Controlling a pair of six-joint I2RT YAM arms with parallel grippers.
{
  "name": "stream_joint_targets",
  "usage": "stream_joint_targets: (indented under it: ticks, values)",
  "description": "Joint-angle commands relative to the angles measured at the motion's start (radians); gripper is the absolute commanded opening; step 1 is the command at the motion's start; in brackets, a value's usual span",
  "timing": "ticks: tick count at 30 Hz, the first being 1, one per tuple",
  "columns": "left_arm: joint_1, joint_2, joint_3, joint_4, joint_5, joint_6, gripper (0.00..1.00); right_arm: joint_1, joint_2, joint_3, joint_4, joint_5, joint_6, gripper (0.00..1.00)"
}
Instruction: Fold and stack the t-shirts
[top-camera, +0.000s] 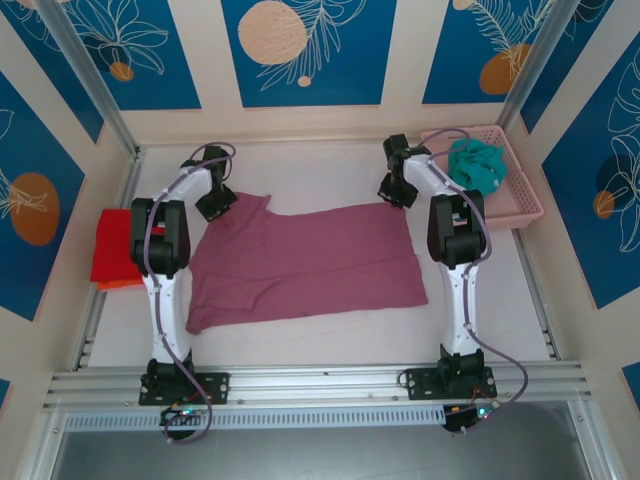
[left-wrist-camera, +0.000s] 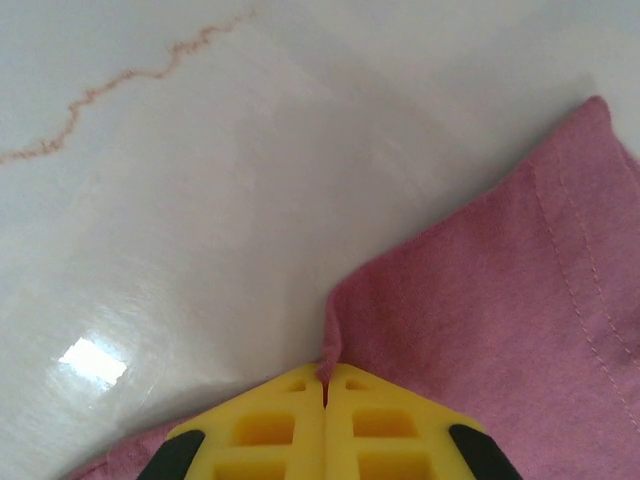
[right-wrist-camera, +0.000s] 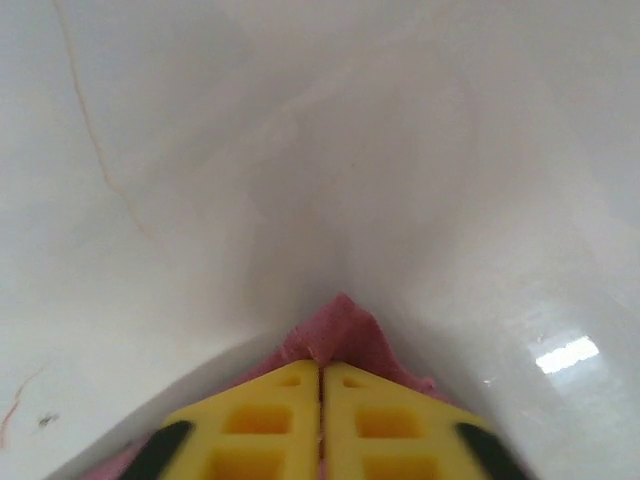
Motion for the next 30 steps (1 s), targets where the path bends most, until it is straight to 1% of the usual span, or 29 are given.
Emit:
stream_joint_targets:
  ticks: [1, 2, 3, 13, 17, 20, 26, 27, 28, 30]
  values:
    - [0.007, -0.016, -0.025, -0.038, 0.047, 0.019, 0.00, -0.003, -0.067, -0.001, -0.001, 0.000, 0.008, 0.39]
    - [0.007, -0.016, -0.025, -0.037, 0.051, 0.019, 0.00, -0.002, -0.062, 0.006, -0.003, 0.007, 0.004, 0.43]
    - [0.007, -0.015, -0.025, -0.037, 0.053, 0.017, 0.00, -0.001, -0.053, 0.014, -0.007, 0.010, 0.002, 0.43]
    - [0.007, -0.018, -0.038, -0.039, 0.051, 0.025, 0.00, -0.002, 0.067, 0.101, -0.048, 0.034, -0.009, 0.41]
    - [0.007, -0.021, -0.043, -0.037, 0.050, 0.025, 0.00, 0.002, 0.132, 0.170, -0.075, 0.043, -0.044, 0.40]
    - [0.007, -0.022, -0.049, -0.035, 0.050, 0.025, 0.00, 0.001, 0.182, 0.238, -0.135, 0.044, -0.055, 0.40]
    - [0.007, -0.031, -0.060, -0.029, 0.052, 0.025, 0.00, 0.006, 0.210, 0.248, -0.178, 0.024, -0.079, 0.40]
    - [0.007, -0.031, -0.061, -0.029, 0.052, 0.025, 0.00, 0.006, 0.218, 0.251, -0.189, 0.018, -0.082, 0.39]
    - [0.007, -0.032, -0.062, -0.029, 0.052, 0.025, 0.00, 0.007, 0.226, 0.266, -0.207, 0.021, -0.083, 0.34]
    - [0.007, -0.036, -0.064, -0.029, 0.050, 0.026, 0.00, 0.011, 0.234, 0.279, -0.229, 0.021, -0.089, 0.32]
